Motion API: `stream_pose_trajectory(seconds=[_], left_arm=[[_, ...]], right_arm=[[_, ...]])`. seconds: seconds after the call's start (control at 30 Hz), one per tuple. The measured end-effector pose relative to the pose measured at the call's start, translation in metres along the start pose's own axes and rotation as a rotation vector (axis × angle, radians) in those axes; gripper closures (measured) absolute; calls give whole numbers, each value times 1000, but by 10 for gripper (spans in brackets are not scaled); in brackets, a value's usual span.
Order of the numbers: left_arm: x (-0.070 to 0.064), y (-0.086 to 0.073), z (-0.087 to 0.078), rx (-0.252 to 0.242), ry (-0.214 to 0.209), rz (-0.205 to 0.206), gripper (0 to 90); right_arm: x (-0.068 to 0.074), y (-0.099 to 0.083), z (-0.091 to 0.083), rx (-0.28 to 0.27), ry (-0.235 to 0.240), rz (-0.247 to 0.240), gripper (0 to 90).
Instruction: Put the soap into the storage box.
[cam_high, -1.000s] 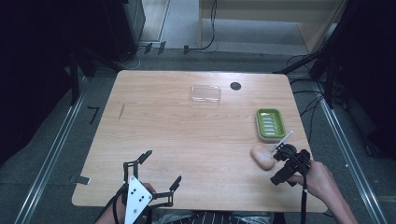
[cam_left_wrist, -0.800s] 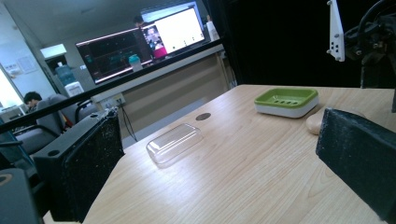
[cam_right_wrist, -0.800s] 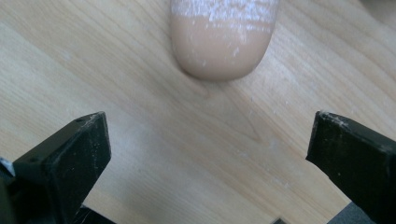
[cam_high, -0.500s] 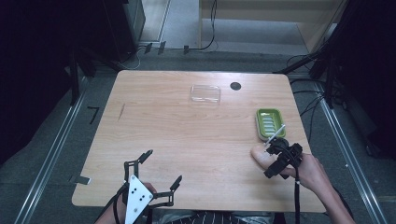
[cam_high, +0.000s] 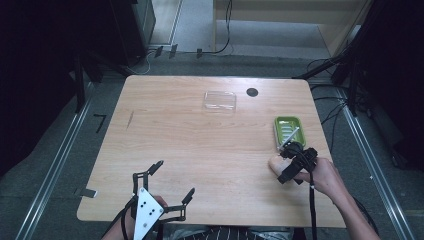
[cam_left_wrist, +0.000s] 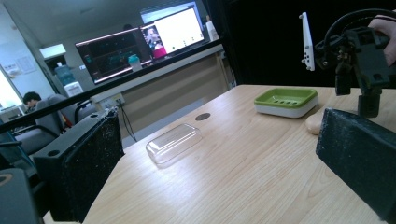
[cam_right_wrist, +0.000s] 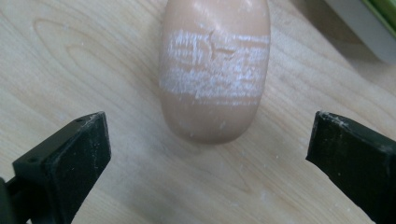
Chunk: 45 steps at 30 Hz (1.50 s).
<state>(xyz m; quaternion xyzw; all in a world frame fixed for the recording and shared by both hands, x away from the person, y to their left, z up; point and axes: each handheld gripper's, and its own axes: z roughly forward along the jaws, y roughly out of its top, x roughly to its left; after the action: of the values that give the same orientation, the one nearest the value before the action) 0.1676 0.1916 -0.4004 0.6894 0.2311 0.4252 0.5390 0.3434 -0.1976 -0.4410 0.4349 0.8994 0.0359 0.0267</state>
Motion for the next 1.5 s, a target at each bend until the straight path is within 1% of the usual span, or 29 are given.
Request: stream_pose_trajectory(seconds=[0.13, 0.3, 0.37, 0.43, 0.57, 0.7, 0.73, 0.77, 0.93, 1.07, 1.1, 1.13, 1.17, 1.27, 1.33, 1.43, 1.5], left_arm=[[0, 0, 0, 0, 0, 2, 11], [0, 0, 0, -1, -1, 2, 11], [1, 0, 0, -1, 0, 2, 12], [0, 0, 0, 0, 1, -1, 11], [0, 0, 0, 0, 1, -1, 12], [1, 0, -1, 0, 2, -1, 11], [1, 0, -1, 0, 1, -1, 12], [0, 0, -1, 0, 1, -1, 11], [1, 0, -1, 0, 2, 0, 11], [0, 0, -1, 0, 1, 0, 11], [0, 0, -1, 0, 1, 0, 11], [0, 0, -1, 0, 1, 0, 11], [1, 0, -1, -1, 2, -1, 11], [0, 0, -1, -1, 1, 0, 12], [0, 0, -1, -1, 0, 0, 11], [1, 0, -1, -1, 0, 0, 11], [0, 0, -1, -2, -1, 0, 11]], right_arm=[[-1, 6, 4, 9, 4, 8, 0], [-2, 15, 10, 18, 10, 7, 0], [-3, 17, 11, 22, 8, -2, 0], [-4, 20, 14, 25, 11, 9, 0], [-4, 25, 20, 40, 11, 12, 0], [-6, 29, 24, 47, 7, 10, 0], [-5, 30, 25, 48, 12, 19, 1], [-6, 30, 26, 51, 11, 14, 3], [-7, 32, 28, 49, 16, 22, 11], [-9, 31, 29, 51, 18, 35, 69], [-9, 31, 29, 51, 18, 35, 69], [-9, 31, 29, 54, 20, 35, 94], [-9, 31, 29, 54, 18, 40, 138], [-9, 31, 30, 63, 18, 43, 151], [-9, 31, 30, 68, 15, 47, 188], [-10, 31, 31, 72, 24, 50, 207], [-10, 31, 32, 76, 37, 48, 240]])
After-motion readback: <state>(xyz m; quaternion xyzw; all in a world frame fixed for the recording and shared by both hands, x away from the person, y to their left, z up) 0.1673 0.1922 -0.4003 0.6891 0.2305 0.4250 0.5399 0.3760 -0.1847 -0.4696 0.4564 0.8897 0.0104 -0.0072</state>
